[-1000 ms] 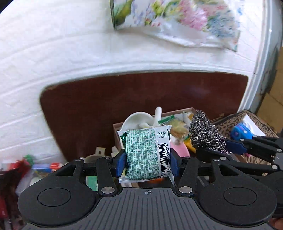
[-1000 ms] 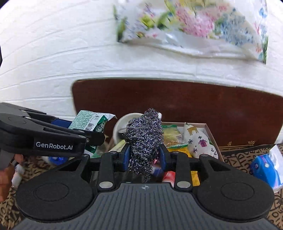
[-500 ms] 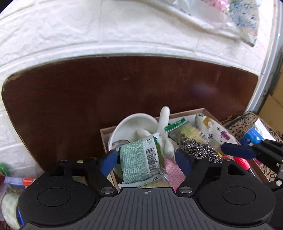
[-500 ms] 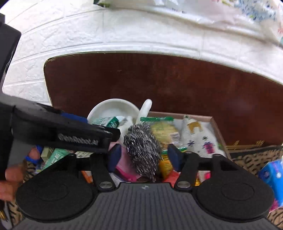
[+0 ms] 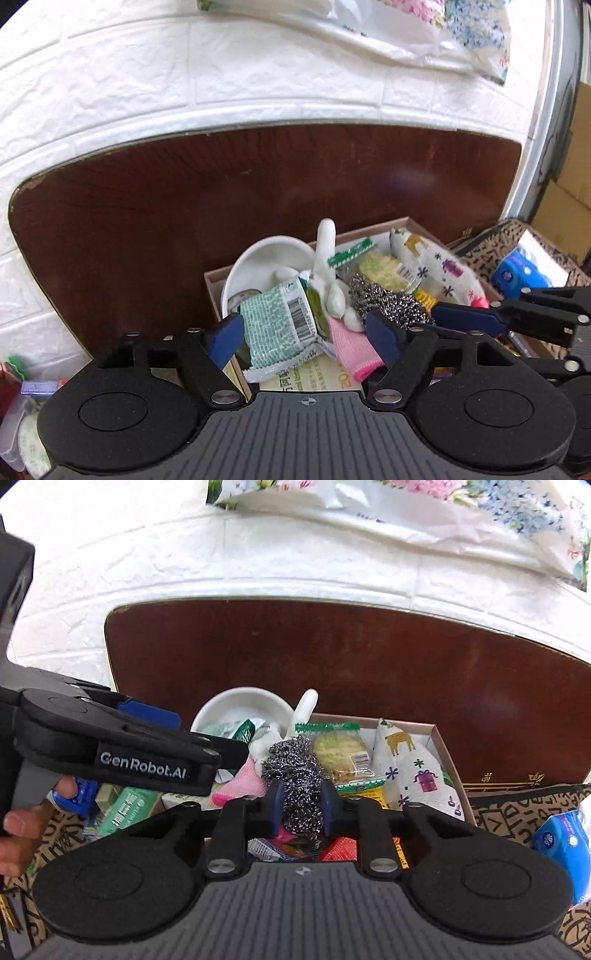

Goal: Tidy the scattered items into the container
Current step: 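Carry both items over the cardboard box and open both grippers, then withdraw both tools from the box back toward the mat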

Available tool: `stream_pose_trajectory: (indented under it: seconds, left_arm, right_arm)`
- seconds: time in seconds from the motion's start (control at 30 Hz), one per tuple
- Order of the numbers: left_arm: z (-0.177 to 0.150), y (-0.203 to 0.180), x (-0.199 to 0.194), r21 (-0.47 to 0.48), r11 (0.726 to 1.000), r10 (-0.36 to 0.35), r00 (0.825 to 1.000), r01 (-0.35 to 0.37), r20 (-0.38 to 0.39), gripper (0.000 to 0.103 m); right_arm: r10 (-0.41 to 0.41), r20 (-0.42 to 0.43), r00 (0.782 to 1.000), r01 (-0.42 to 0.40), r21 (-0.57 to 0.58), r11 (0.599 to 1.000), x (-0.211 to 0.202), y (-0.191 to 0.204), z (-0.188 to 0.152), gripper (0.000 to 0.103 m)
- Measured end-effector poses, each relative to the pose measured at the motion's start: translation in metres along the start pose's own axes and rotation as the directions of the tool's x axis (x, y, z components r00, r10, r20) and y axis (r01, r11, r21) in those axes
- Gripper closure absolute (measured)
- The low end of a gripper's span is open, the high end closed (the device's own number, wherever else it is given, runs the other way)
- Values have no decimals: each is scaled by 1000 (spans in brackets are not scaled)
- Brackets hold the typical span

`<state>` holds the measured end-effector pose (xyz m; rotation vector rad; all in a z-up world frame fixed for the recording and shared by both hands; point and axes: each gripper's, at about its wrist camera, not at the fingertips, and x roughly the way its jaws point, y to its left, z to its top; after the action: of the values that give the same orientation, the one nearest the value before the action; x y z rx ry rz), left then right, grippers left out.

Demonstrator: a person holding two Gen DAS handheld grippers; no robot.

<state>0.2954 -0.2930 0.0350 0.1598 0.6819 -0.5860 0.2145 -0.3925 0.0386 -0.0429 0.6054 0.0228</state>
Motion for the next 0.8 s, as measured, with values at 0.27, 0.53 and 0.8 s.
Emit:
stream_pose_trajectory:
  seconds: [0.27, 0.53, 0.8]
  left_arm:
    - [-6, 1, 5, -20, 1000, -23, 999, 23, -27, 19]
    - [-20, -4, -40, -49, 999, 8, 1000, -7, 14, 0]
    - [-50, -20, -101, -30, 999, 13, 998, -11, 61, 0]
  right_arm:
    - [-3, -19, 1000, 3, 8, 1000, 12, -1, -5, 73]
    - [-44, 27, 999, 44, 5, 999, -16, 1, -12, 17]
    - [-80, 60, 995, 84, -68, 994, -68, 26, -24, 2]
